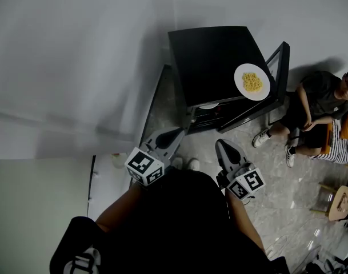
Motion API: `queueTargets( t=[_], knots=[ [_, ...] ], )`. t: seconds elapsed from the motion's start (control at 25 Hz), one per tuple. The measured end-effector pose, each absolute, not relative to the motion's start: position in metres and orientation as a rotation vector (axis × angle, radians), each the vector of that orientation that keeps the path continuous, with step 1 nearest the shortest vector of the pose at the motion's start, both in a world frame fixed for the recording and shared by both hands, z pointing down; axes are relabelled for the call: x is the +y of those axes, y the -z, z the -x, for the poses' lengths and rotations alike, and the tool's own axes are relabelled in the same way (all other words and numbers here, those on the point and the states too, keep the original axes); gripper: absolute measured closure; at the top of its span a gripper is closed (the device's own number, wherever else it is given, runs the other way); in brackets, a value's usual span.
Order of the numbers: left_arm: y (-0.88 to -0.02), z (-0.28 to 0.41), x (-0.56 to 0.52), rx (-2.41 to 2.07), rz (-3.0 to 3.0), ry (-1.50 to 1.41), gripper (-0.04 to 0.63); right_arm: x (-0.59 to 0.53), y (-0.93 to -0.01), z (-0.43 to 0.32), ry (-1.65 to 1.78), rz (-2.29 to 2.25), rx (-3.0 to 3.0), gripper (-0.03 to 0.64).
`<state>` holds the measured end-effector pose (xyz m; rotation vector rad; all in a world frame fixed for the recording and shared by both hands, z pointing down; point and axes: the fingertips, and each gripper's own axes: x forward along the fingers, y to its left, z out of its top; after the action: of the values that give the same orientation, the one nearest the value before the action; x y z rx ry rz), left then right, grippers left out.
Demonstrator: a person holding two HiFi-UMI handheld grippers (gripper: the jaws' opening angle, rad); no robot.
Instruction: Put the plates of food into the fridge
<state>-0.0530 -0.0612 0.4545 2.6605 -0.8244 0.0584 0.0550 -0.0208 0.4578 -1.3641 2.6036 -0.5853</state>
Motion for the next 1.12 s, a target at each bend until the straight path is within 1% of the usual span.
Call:
queueTargets(
  t=[0.28, 0.6, 0.96, 1.12],
  knots=[
    [-0.456, 0.051, -0.059, -0.796, -2.688, -0.081, 0.571, -0.023, -0.464, -0.058, 0.622, 1.392, 2.568, 0.592],
    [-0.453, 0.049, -0.068, -0.806, -2.687, -0.078, 0.571, -0.046, -0.451, -0.105, 0.631, 1.46, 2.428, 0.592],
    [-0.454, 0.036, -0.08, -0.798, -2.681, -0.097, 0.571, -0.079, -0.45, -0.155, 0.889, 1.334, 2.104, 0.591],
    [-0.453, 0.031, -0.085, -0.793, -2.689, -0.108, 0.571, -0.092, -0.453, -0.178, 0.946, 1.291, 1.95, 0.589]
  ],
)
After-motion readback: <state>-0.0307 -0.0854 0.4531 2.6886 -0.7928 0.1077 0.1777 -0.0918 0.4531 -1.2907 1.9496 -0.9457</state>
